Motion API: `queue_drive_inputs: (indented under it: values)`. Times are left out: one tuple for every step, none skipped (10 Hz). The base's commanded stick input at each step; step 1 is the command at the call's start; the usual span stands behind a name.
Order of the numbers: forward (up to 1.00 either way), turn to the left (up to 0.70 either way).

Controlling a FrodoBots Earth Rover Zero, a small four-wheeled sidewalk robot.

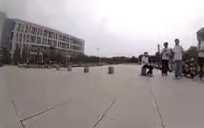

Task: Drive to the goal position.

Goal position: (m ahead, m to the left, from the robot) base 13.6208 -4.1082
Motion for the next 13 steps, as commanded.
queue_drive_inputs:
  values:
    - [0.85, 0.0]
    - [0.85, 0.0]
    - [0.85, 0.0]
    - [0.85, 0.0]
    - [0.85, 0.0]
    - [0.85, 0.0]
    - [0.85, 0.0]
    - [0.85, 0.0]
    - [0.85, 0.0]
    - [0.85, 0.0]
    - [0.85, -0.3]
    - [0.85, -0.3]
    - [0.85, -0.24]
